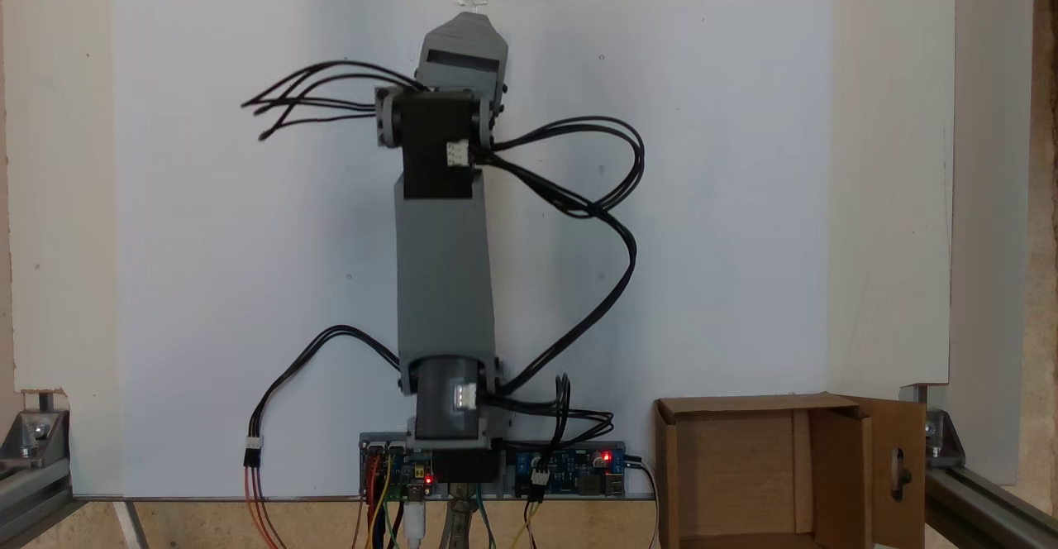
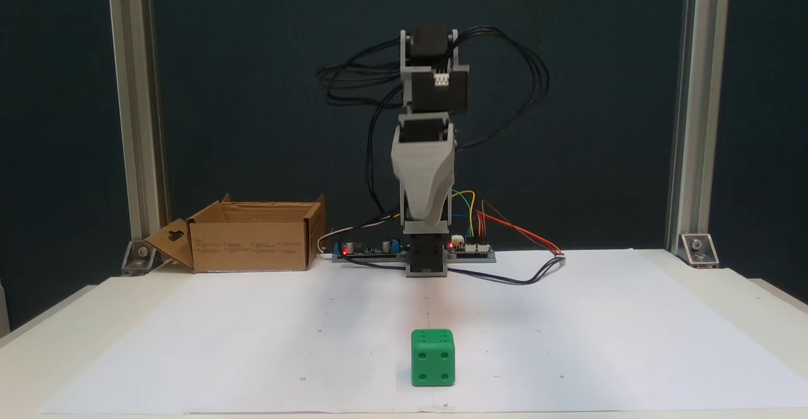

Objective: Grasp a green dice and put it in the bin.

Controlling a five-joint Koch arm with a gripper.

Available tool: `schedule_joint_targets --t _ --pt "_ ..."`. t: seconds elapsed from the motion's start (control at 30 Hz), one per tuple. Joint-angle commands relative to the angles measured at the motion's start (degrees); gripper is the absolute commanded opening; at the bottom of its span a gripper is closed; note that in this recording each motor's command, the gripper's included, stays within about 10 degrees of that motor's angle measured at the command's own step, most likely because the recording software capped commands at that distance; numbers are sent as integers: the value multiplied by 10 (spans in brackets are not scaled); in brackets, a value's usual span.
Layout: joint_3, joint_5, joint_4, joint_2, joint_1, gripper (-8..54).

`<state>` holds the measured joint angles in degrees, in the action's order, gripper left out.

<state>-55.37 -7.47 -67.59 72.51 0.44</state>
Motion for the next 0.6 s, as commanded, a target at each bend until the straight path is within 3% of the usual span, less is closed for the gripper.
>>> schedule_joint_targets --t 0.0,0.57 --pt "57 -19 -13 -25 10 425" --pt "134 -18 -40 -99 4 426"
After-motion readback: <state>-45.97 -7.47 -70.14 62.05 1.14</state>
